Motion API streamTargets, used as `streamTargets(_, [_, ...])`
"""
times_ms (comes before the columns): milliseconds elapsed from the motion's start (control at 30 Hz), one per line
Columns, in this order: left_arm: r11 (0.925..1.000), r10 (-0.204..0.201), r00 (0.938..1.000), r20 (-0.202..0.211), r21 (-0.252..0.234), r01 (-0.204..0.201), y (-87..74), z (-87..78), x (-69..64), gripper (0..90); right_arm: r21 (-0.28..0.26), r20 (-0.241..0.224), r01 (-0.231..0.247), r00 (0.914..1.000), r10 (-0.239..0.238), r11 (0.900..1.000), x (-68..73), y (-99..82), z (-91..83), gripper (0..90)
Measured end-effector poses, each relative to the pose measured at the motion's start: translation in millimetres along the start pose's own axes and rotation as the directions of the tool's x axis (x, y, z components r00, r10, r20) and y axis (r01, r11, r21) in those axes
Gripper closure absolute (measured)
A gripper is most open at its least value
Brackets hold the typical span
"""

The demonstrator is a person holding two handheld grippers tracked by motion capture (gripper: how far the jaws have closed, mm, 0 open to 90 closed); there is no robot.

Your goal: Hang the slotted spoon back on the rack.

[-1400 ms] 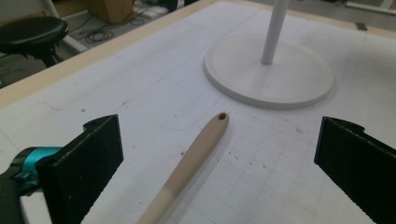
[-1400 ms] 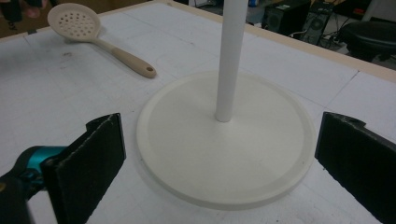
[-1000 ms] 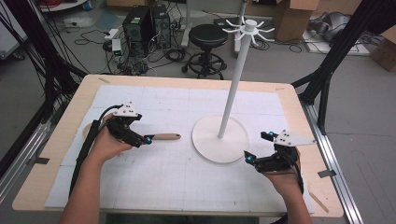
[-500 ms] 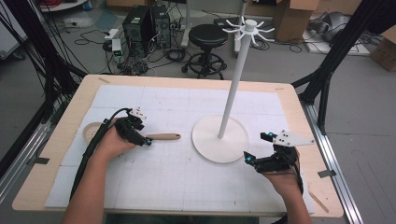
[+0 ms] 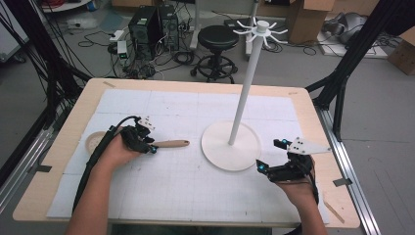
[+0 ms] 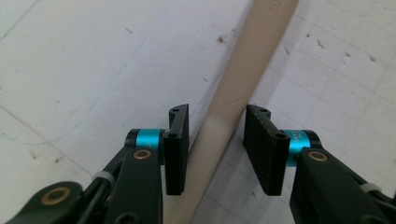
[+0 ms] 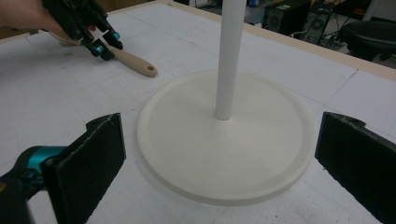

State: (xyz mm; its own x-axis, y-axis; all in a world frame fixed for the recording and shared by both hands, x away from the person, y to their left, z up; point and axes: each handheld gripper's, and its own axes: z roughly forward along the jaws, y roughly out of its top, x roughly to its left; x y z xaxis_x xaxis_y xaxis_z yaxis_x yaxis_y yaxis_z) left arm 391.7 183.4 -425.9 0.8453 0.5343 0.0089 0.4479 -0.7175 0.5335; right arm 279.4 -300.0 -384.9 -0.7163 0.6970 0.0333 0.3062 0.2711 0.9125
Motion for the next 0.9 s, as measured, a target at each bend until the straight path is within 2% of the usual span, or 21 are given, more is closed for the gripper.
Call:
streamTargets(300, [0.9984, 0.031, 0.9992, 0.024, 0.046, -0.032, 0.5, -3.2, -8.3, 69.3, 0.001, 0.002, 0.003, 1.0, -0.003, 1.0, 0.7, -0.6, -2.1, 0.5])
streamTargets(500, [0.9953, 0.073, 0.9972, 0.016, 0.063, -0.074, 1.3, -4.2, -14.4, 71.8, 0.002, 0.002, 0.0, 1.0, 0.0, 1.0, 0.7, -0.9, -3.4, 0.5])
streamTargets(600, [0.9954, 0.067, 0.9976, 0.017, 0.067, -0.068, 1.3, -4.5, -16.4, 75.1, 0.0, 0.005, 0.003, 1.0, -0.003, 1.0, 0.9, -0.7, -3.2, 0.5])
streamTargets(633, [0.9944, 0.08, 0.9967, 0.015, 0.069, -0.081, 1.4, -4.6, -16.8, 75.3, -0.001, 0.004, 0.002, 1.0, -0.002, 1.0, 0.9, -0.7, -3.2, 0.5])
streamTargets(700, [0.994, 0.086, 0.9962, 0.006, 0.067, -0.087, 1.2, -4.9, -18.4, 75.4, 0.001, 0.004, 0.0, 1.0, 0.0, 1.0, 0.8, -0.8, -3.7, 0.5])
streamTargets(833, [0.9936, 0.099, 0.9947, 0.029, 0.052, -0.1, 1.5, -8.7, -19.8, 75.4, 0.002, 0.003, -0.003, 1.0, 0.003, 1.0, 0.1, -1.3, -3.7, 0.5])
streamTargets(900, [0.9946, 0.101, 0.9945, 0.028, 0.02, -0.102, 2.1, -14.7, -21.5, 75.4, 0.002, 0.004, 0.001, 1.0, -0.001, 1.0, -0.3, -1.4, -3.2, 0.5])
